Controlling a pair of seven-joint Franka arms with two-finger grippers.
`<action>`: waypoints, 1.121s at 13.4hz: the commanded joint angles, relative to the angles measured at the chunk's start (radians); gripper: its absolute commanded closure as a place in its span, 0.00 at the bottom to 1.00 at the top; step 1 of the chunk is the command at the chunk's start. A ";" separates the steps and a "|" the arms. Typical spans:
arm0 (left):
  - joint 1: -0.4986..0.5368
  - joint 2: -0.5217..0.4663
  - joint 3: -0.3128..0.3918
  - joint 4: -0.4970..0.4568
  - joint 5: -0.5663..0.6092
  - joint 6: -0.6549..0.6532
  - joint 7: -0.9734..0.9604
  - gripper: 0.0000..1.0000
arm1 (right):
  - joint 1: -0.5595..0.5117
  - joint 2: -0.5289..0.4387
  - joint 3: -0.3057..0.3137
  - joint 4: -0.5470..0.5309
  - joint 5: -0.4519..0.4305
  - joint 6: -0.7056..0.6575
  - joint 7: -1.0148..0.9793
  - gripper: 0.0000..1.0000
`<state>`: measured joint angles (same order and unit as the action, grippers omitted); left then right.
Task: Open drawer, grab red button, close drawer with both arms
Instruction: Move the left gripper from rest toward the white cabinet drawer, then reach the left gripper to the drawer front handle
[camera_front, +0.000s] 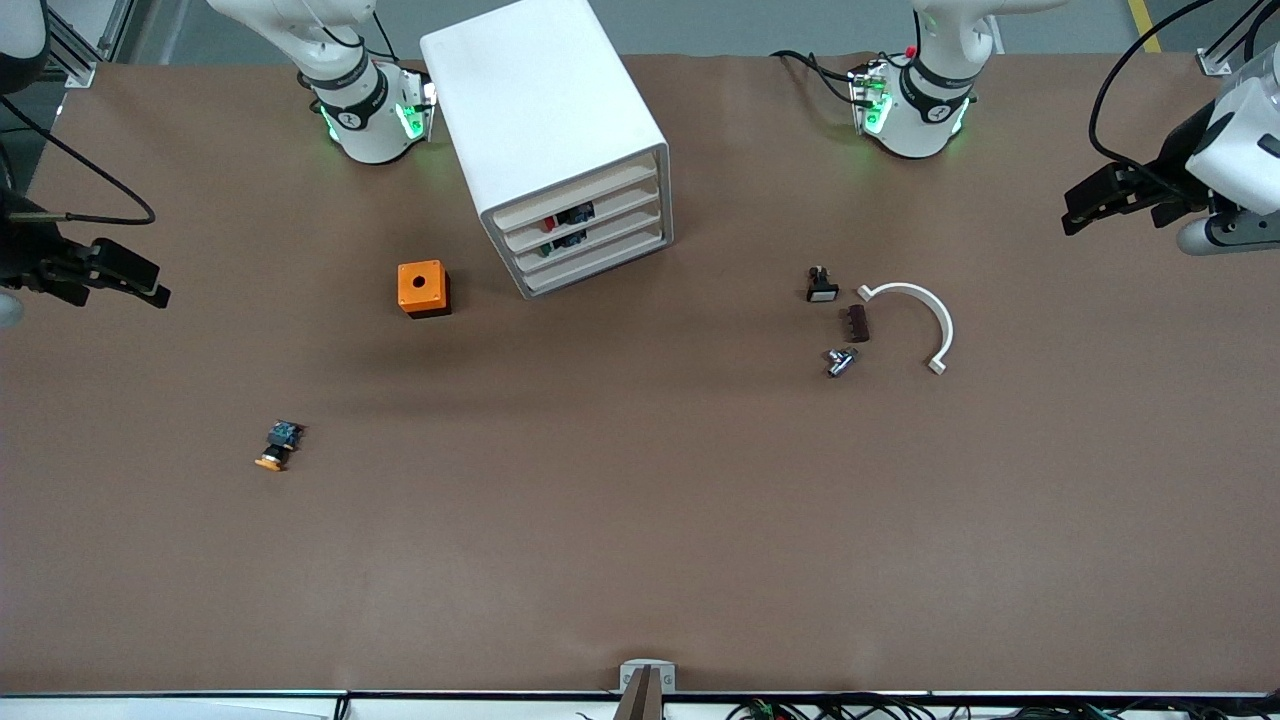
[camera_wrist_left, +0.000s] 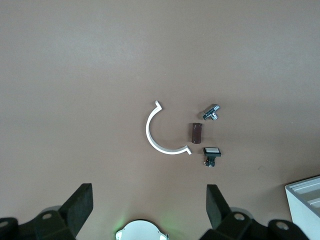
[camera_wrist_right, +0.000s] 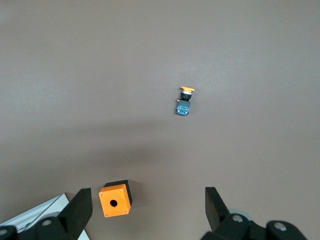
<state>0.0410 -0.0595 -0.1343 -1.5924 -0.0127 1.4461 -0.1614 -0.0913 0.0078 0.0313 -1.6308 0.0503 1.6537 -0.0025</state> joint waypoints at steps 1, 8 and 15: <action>0.004 0.007 -0.002 0.025 0.011 -0.021 0.000 0.00 | 0.005 -0.025 0.001 -0.026 -0.018 0.024 0.016 0.00; -0.036 0.208 -0.034 0.025 -0.018 0.017 -0.015 0.00 | 0.007 -0.025 0.002 -0.026 -0.018 0.024 0.016 0.00; -0.182 0.464 -0.039 0.029 -0.121 0.174 -0.387 0.00 | 0.005 -0.017 0.002 -0.021 -0.027 0.069 0.004 0.00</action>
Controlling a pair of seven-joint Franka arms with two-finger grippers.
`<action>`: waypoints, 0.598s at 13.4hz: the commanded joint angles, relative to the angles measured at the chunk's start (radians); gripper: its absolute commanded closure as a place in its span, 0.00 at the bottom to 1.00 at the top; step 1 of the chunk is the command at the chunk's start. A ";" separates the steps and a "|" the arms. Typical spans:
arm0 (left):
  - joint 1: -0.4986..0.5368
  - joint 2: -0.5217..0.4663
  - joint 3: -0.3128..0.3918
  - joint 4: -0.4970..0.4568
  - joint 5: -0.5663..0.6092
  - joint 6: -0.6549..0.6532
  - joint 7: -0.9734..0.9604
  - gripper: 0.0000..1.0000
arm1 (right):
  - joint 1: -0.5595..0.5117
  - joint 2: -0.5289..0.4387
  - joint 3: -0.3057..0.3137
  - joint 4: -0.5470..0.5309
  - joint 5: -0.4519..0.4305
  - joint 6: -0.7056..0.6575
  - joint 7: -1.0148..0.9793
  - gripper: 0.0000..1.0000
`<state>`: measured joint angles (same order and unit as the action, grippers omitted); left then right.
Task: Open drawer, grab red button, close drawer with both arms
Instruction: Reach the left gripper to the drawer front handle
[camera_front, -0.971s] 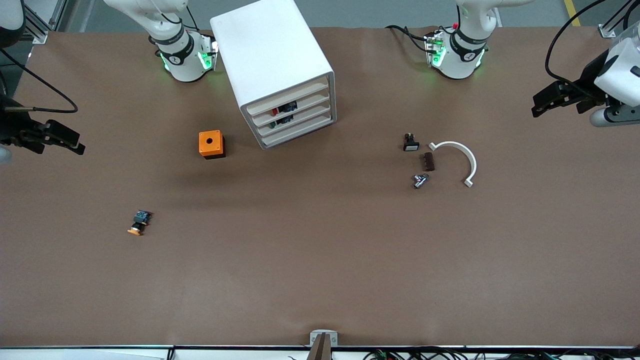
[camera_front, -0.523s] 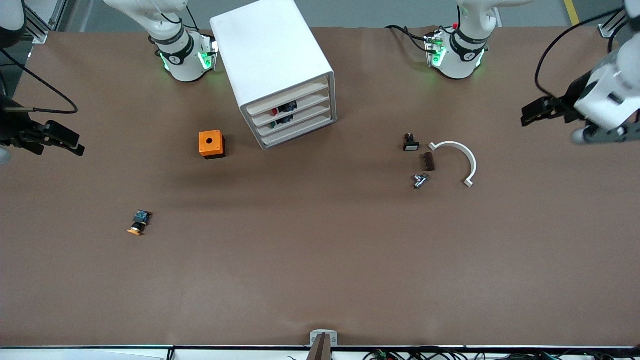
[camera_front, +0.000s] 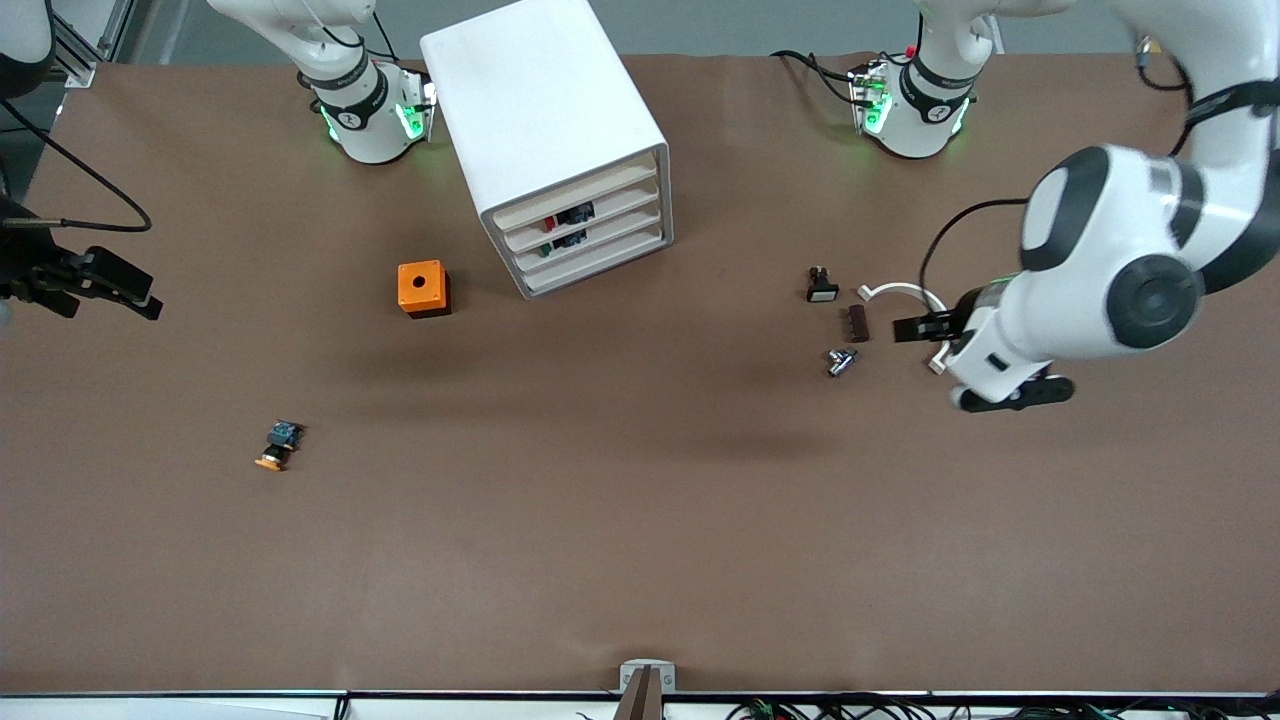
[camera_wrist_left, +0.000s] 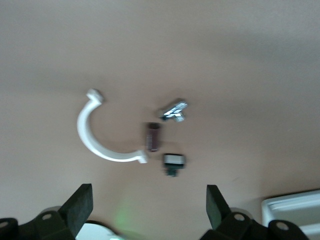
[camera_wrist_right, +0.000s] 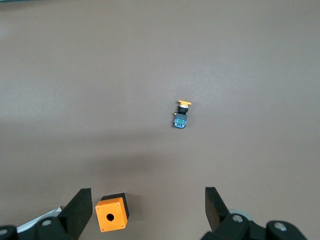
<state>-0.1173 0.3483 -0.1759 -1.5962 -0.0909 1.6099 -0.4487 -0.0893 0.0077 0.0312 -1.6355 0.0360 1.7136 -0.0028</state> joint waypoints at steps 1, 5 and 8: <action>-0.045 0.084 0.003 0.035 -0.071 0.012 -0.155 0.00 | 0.003 -0.015 0.003 -0.015 -0.013 0.008 0.004 0.00; -0.155 0.222 0.003 0.108 -0.177 0.016 -0.495 0.00 | 0.003 -0.006 0.003 -0.015 -0.013 -0.002 0.004 0.00; -0.246 0.300 0.003 0.176 -0.208 0.016 -0.787 0.00 | 0.003 -0.006 0.003 -0.017 -0.010 -0.015 0.004 0.00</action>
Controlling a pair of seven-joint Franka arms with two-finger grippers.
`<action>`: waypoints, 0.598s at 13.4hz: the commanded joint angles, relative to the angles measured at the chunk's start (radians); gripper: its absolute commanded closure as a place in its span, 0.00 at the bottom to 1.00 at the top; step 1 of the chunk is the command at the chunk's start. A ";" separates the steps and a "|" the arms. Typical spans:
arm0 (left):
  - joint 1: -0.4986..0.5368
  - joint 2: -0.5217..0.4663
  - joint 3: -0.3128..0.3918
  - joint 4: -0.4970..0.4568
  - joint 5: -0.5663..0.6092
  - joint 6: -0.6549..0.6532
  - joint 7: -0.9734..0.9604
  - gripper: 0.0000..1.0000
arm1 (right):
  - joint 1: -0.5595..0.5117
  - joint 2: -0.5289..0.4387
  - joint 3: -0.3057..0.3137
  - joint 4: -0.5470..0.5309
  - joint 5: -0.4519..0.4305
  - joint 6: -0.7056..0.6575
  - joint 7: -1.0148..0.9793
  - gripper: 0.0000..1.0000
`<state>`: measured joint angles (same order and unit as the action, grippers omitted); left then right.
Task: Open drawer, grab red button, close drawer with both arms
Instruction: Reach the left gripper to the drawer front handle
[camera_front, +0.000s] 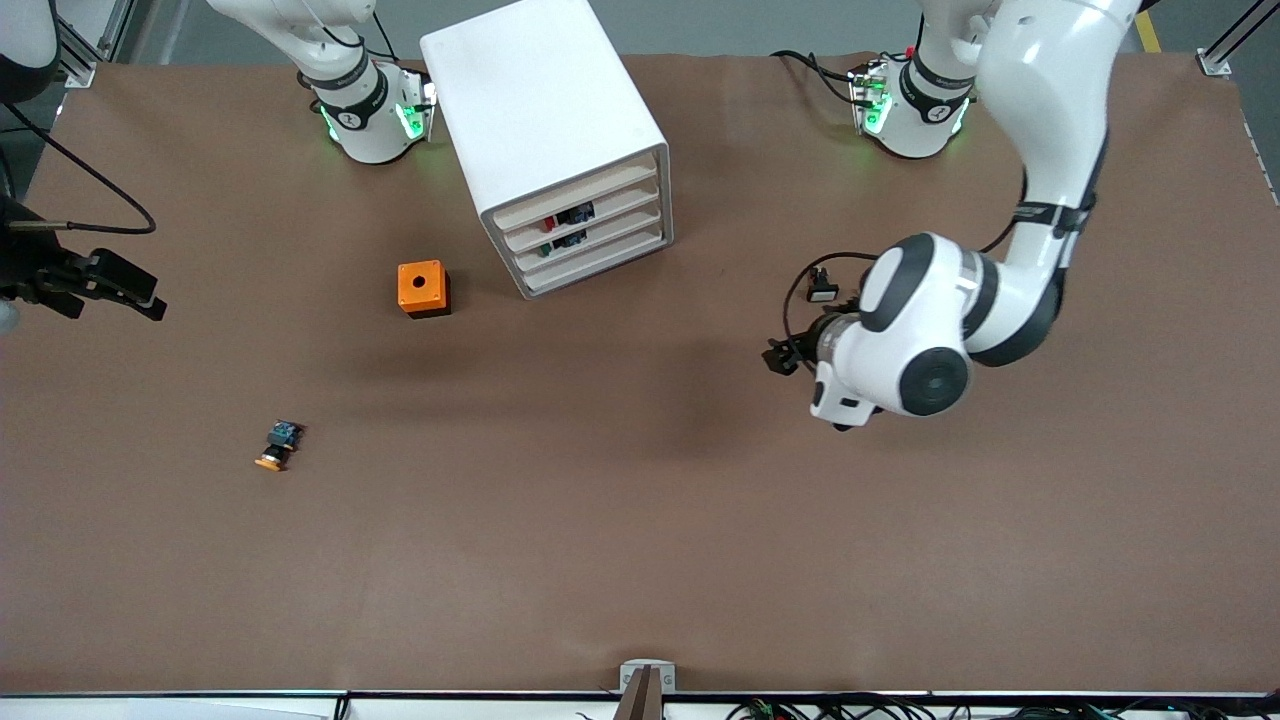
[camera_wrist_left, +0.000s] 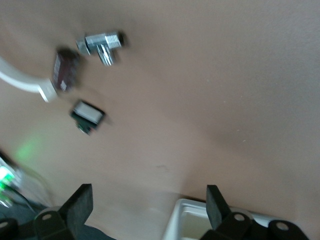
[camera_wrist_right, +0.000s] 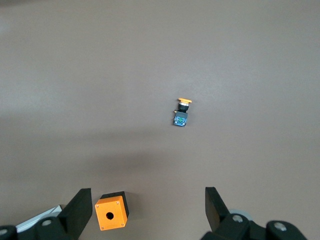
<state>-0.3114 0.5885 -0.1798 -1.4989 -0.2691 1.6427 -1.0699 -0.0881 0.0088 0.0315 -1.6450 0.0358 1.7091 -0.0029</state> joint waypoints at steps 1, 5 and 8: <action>-0.083 0.068 0.006 0.078 -0.073 -0.015 -0.277 0.00 | 0.002 -0.007 0.002 -0.007 -0.010 -0.014 0.004 0.00; -0.144 0.125 0.006 0.077 -0.289 -0.015 -0.784 0.00 | 0.004 -0.003 0.002 -0.007 -0.010 -0.046 0.004 0.00; -0.167 0.183 0.006 0.074 -0.494 -0.020 -0.975 0.01 | 0.008 -0.003 0.002 -0.007 -0.010 -0.051 0.004 0.00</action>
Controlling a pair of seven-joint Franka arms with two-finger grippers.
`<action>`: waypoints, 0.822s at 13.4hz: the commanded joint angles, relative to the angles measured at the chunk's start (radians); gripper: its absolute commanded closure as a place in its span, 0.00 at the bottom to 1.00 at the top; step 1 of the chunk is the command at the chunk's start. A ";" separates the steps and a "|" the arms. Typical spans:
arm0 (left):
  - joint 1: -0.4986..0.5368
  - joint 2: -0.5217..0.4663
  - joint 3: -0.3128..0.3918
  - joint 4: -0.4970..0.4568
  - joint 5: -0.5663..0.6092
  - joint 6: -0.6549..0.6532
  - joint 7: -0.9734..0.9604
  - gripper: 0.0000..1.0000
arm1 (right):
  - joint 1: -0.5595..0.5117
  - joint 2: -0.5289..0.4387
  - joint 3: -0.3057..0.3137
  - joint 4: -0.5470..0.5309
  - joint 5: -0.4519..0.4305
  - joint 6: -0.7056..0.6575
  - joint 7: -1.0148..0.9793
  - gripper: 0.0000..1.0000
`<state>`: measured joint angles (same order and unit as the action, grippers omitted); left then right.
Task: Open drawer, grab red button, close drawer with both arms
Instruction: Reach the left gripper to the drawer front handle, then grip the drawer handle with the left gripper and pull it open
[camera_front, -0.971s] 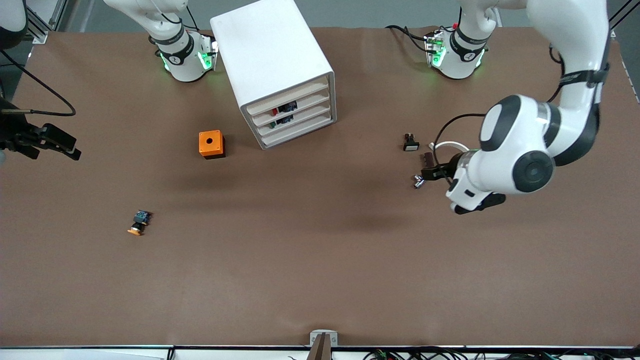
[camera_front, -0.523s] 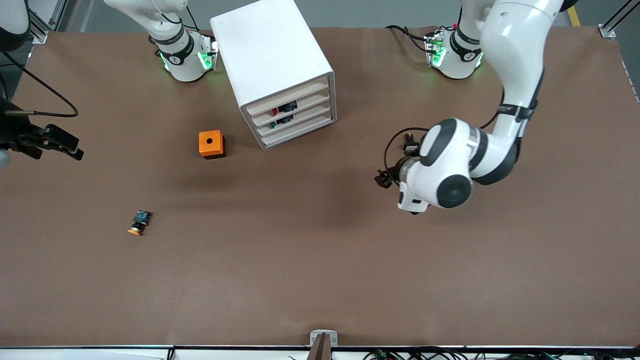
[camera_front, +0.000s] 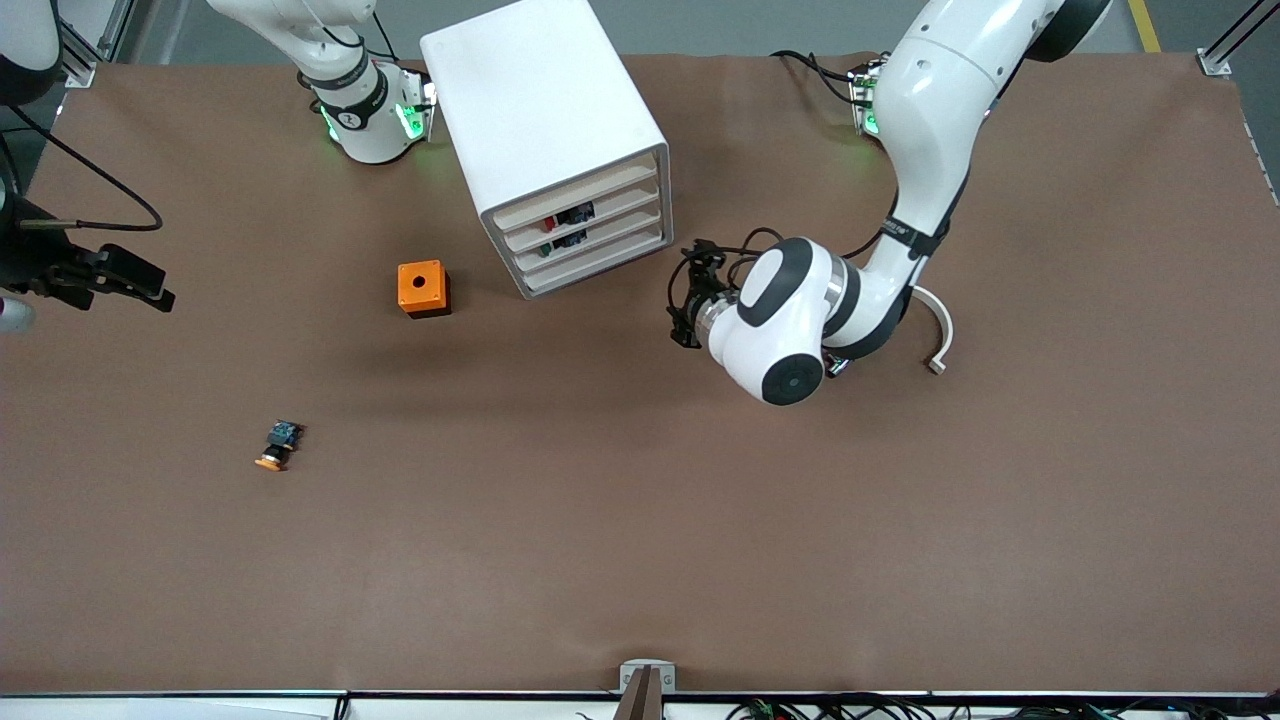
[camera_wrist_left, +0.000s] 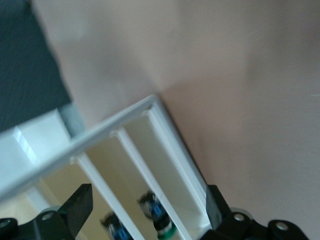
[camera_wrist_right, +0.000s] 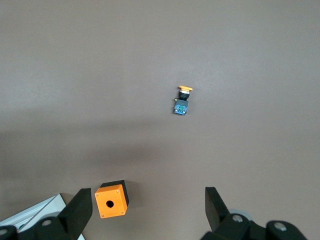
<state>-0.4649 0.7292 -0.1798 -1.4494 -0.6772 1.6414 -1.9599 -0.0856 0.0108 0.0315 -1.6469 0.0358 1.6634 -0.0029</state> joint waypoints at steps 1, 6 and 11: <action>-0.026 0.047 0.006 0.018 -0.117 -0.023 -0.102 0.01 | 0.006 -0.005 0.002 -0.007 -0.010 -0.008 0.004 0.00; -0.063 0.061 0.006 0.020 -0.205 -0.025 -0.350 0.20 | 0.006 -0.006 0.002 -0.007 -0.010 -0.010 0.004 0.00; -0.116 0.090 0.006 0.018 -0.252 -0.090 -0.393 0.34 | 0.006 -0.006 0.002 -0.007 -0.010 -0.013 0.006 0.00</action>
<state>-0.5688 0.7954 -0.1812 -1.4437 -0.9036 1.5830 -2.3398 -0.0823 0.0110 0.0316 -1.6483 0.0358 1.6565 -0.0029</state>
